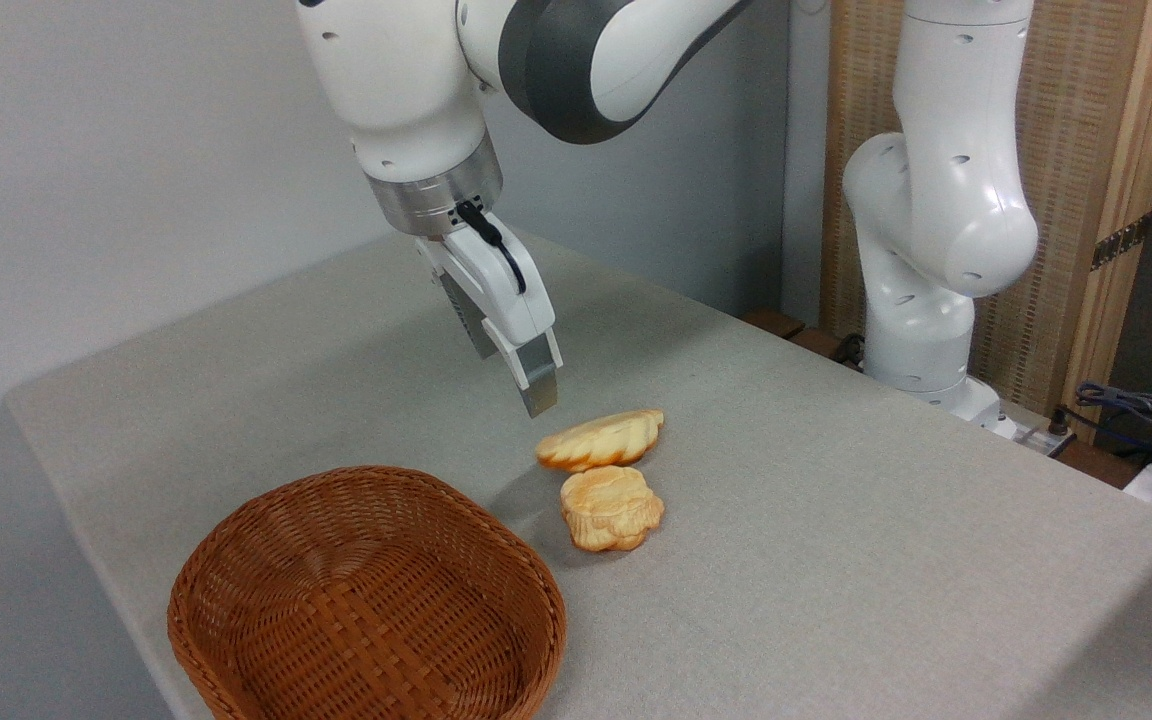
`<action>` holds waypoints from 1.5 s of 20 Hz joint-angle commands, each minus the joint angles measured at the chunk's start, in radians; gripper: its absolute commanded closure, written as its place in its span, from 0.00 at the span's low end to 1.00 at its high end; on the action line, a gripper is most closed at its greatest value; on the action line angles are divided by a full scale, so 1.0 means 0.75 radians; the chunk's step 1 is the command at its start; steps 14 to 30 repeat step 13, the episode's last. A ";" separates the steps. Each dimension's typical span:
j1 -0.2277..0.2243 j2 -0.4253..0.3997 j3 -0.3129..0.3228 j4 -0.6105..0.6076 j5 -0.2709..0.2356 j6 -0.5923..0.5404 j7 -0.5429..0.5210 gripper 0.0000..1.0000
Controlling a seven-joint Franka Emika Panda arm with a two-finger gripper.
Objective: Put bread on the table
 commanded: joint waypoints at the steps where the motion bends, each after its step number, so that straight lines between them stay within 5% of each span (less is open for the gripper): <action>1: -0.011 -0.020 0.005 0.012 0.066 0.099 -0.001 0.00; 6: -0.007 -0.020 0.015 0.016 0.124 0.339 -0.013 0.00; 11: 0.007 -0.018 0.032 0.039 0.154 0.420 -0.111 0.00; 30: 0.007 -0.014 0.058 0.043 0.159 0.429 -0.156 0.00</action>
